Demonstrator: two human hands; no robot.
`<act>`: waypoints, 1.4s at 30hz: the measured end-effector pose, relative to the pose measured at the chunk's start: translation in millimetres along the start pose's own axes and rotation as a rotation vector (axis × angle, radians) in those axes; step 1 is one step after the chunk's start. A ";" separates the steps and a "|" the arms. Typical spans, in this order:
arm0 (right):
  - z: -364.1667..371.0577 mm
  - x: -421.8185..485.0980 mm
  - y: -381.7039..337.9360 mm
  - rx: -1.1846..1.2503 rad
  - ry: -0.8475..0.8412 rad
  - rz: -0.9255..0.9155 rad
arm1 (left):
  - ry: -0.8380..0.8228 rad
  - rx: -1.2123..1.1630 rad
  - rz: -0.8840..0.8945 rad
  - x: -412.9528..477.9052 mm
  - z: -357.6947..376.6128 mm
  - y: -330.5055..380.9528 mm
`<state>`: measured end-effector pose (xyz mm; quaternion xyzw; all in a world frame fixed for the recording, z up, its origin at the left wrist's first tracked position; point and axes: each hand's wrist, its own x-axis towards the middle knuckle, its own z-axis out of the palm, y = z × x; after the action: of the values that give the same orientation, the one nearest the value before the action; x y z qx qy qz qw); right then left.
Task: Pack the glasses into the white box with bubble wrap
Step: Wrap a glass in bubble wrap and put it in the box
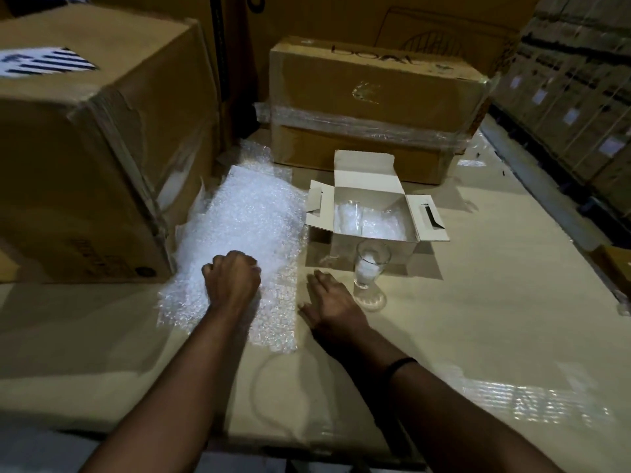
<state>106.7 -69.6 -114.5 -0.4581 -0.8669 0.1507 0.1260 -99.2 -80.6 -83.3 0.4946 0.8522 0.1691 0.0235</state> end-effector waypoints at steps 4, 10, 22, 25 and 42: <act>9.7 3.0 0.7 -0.069 -0.007 0.028 | 0.105 -0.155 0.046 5.2 -4.5 -10.1; 14.7 3.9 0.4 -0.096 0.058 0.029 | -0.067 -0.067 0.193 3.6 0.7 -18.4; -17.0 -2.3 -20.6 0.705 0.109 0.259 | 0.262 -0.452 0.433 -16.6 -23.3 -8.3; -37.9 16.1 -33.0 1.112 0.248 0.558 | 0.148 -0.537 0.527 -38.2 -18.6 -12.8; -86.3 -95.1 29.6 1.119 0.428 0.654 | -0.403 -0.300 0.896 -90.8 4.0 59.2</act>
<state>212.1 -120.3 -53.6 -0.5823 -0.4316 0.5126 0.4604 -2.6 -129.9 -80.1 0.8252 0.5015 0.1841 0.1833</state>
